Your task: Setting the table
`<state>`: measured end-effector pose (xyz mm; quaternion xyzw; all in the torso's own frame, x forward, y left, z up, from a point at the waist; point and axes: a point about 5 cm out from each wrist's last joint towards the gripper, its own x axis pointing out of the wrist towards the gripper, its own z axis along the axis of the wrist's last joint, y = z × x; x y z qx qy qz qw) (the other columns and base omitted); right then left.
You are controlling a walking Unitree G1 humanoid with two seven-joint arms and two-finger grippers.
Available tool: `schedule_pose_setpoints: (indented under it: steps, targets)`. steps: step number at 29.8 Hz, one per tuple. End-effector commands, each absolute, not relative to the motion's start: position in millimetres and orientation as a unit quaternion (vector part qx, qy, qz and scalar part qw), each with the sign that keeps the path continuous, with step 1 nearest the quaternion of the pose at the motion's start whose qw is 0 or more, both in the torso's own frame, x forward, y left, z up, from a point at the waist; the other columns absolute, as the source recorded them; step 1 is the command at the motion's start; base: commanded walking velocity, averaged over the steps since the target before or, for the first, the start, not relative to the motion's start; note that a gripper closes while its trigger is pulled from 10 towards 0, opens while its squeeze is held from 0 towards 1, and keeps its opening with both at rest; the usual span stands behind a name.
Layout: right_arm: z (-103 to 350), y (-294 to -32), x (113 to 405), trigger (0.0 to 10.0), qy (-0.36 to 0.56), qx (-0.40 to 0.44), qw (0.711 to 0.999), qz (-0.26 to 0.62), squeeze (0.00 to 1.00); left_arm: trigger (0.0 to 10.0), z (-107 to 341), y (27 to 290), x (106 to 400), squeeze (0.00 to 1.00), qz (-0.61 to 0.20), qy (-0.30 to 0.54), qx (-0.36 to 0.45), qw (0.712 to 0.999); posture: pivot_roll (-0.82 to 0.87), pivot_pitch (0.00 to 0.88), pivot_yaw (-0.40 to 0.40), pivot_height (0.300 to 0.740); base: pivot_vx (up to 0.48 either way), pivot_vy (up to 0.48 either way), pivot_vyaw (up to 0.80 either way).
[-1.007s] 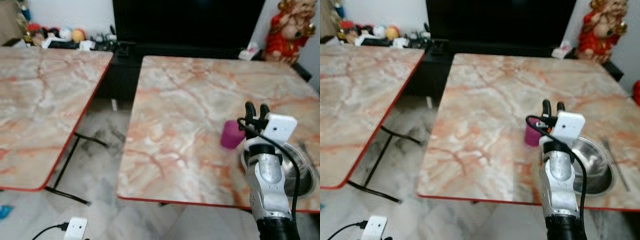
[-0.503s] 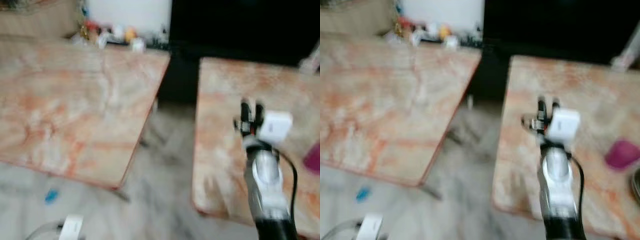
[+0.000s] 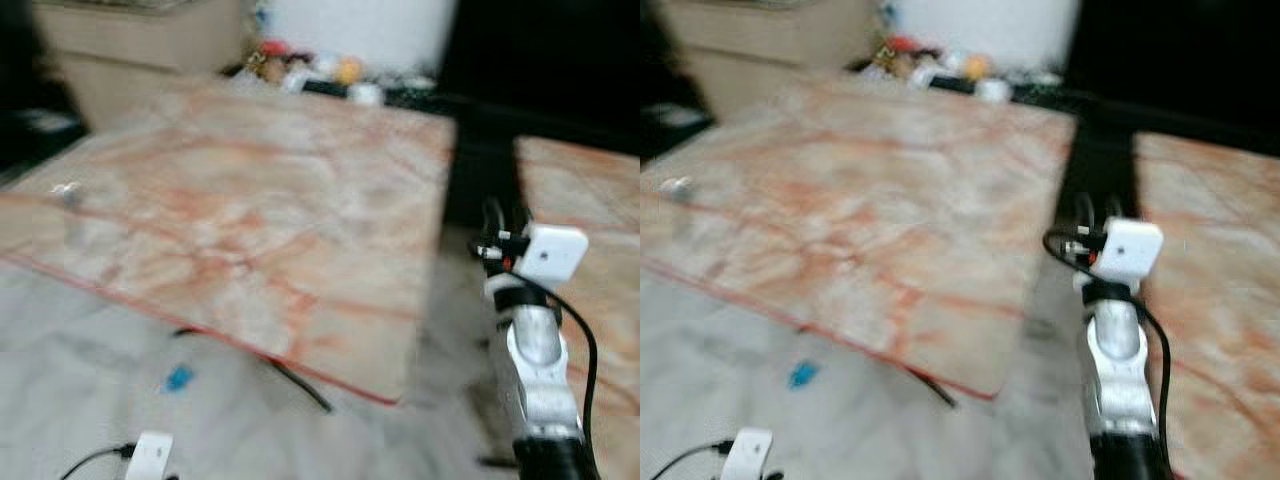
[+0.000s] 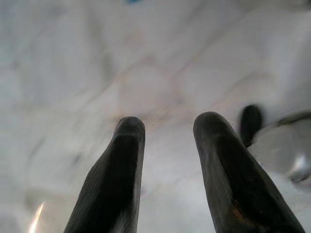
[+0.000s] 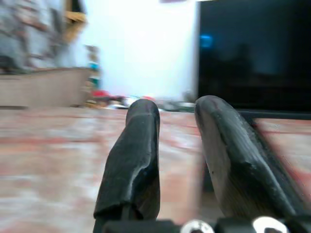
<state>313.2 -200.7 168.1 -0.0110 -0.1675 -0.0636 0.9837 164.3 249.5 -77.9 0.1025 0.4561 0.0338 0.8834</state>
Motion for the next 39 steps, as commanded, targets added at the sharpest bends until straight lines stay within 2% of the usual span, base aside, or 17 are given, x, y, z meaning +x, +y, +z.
schedule_pose_setpoints:
  steps: [1,39]
  targets:
    - [161.5,-212.4,308.7,10.0,-0.154,-0.013,0.985,-0.082,0.0,10.0,-80.0,245.2,163.0,0.0,0.028,0.462,0.101,0.881,0.12,0.015,-0.023,0.74,0.0,0.48,0.0]
    - [160.0,-207.0,312.2,10.0,-0.15,0.001,0.986,-0.069,0.0,10.0,-80.5,244.4,162.7,0.0,0.029,0.464,0.1,0.879,0.13,0.009,-0.025,0.74,0.0,0.478,0.0]
